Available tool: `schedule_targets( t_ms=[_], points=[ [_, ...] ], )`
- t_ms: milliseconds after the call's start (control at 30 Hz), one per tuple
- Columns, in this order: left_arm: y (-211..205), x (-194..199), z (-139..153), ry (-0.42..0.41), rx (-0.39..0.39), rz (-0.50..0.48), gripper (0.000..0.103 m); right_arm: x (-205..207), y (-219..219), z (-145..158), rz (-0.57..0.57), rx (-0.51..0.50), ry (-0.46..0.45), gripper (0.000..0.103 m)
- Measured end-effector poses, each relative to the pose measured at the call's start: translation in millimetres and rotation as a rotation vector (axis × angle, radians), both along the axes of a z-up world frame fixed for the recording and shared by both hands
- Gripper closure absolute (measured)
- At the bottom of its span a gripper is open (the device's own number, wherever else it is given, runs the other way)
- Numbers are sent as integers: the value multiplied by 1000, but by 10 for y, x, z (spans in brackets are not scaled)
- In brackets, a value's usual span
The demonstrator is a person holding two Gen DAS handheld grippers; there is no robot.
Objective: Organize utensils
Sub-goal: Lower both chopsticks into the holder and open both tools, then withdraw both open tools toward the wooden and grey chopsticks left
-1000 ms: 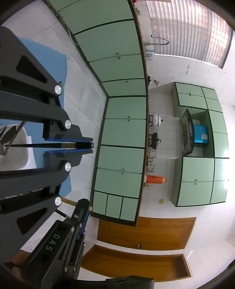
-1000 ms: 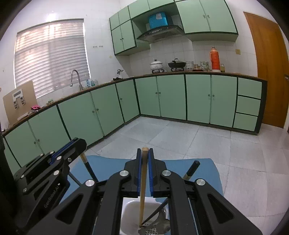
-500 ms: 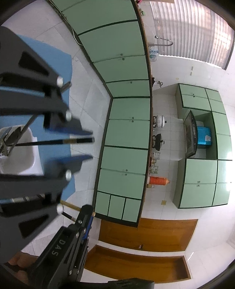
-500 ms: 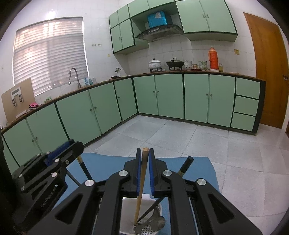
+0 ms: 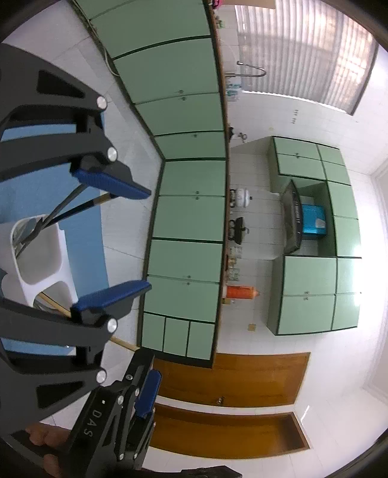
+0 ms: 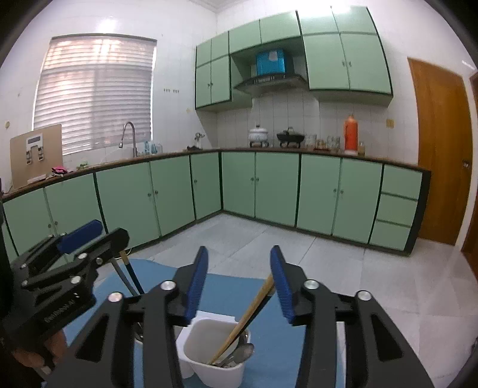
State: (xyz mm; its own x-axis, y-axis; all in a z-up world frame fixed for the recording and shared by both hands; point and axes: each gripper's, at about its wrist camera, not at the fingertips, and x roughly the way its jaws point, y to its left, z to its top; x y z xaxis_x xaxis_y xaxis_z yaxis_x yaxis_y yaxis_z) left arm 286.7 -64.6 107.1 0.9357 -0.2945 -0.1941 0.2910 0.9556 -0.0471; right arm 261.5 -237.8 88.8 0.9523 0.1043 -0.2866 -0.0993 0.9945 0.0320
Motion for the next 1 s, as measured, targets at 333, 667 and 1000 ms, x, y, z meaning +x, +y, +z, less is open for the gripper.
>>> schedule_targets(
  t_ms=[333, 667, 1000],
  points=[
    [249, -632, 23, -60, -17, 44, 16, -589, -24, -24, -38, -21, -90, 34],
    [426, -1339, -457, -23, 18, 62, 9, -1340, 93, -471, -55, -29, -101, 13],
    [731, -1765, -951, 92, 11, 129, 8, -1856, 190, -1076, -72, 17, -8, 9]
  ],
)
